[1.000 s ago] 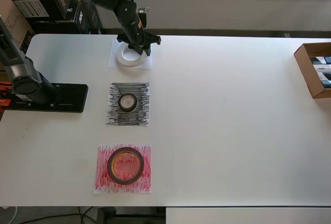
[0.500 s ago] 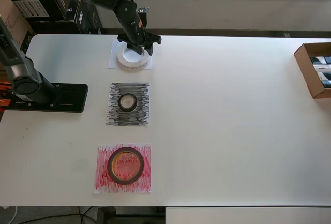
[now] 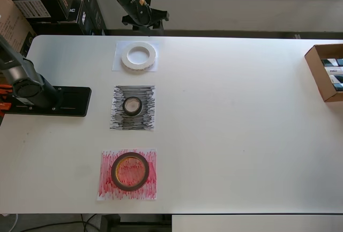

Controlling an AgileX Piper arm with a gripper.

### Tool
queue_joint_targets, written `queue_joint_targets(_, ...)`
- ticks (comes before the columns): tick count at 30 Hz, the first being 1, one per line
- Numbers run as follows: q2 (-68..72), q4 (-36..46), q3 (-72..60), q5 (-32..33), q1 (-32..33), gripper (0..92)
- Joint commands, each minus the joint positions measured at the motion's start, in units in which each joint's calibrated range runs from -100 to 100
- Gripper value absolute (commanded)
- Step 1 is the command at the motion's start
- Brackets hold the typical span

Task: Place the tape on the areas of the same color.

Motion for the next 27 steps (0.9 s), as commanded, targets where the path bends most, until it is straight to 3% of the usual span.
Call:
queue_joint_targets(1, -5.1, -0.5, -0.4, 0.0, -3.1, 56.2)
queue_joint_targets(11, -20.2, -0.5, 1.5, 1.2, -17.1, 54.5)
queue_joint_targets(14, -26.5, -0.5, 3.1, 5.0, -18.3, 45.0)
queue_joint_targets(18, -35.7, -0.5, 6.3, 10.1, -19.3, 25.2)
queue_joint_targets(23, -46.9, -0.5, 10.4, 11.0, -20.2, 3.0)
queue_joint_targets(27, -56.1, -0.5, 13.6, 10.8, -20.5, 0.7)
